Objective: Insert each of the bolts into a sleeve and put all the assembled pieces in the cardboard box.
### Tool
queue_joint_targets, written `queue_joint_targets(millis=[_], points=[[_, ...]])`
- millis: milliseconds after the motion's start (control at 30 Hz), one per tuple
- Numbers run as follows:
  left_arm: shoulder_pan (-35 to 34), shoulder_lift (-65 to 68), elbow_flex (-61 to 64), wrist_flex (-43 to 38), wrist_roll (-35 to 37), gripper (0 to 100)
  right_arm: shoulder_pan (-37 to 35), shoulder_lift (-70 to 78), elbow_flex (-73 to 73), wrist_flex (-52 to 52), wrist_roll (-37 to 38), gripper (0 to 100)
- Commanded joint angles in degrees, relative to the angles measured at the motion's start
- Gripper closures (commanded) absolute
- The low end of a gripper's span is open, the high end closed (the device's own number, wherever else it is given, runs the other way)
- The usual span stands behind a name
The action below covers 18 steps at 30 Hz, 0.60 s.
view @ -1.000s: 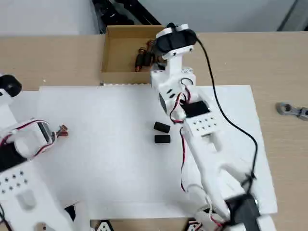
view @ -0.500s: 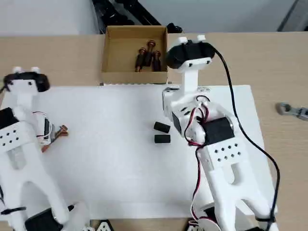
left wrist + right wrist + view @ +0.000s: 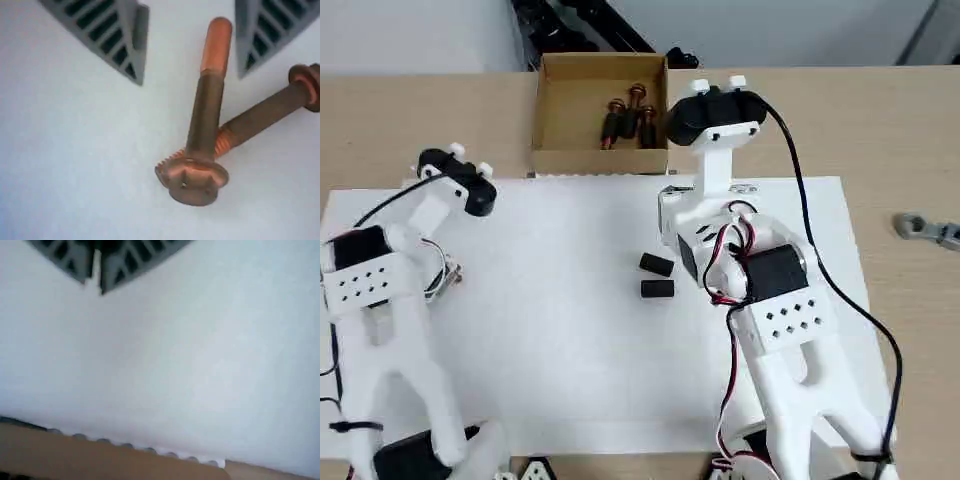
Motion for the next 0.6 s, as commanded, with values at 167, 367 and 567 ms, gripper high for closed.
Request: queue_joint_targets(millis=[167,367,567], points=[[0.09,0.09,5.93,-8.18,-1.93,88,0.48,-2.07,-0.26,0.13,-0.53,99.5],[-1.49,6.51,4.7,-8.0,-2.55,88,0.31,-2.07,-0.26,2.51,-0.53,99.5],[-5.19,16.09,-2.51,-8.0,-2.46,88,0.31,-2.51,-0.26,4.18,-0.53,99.5]])
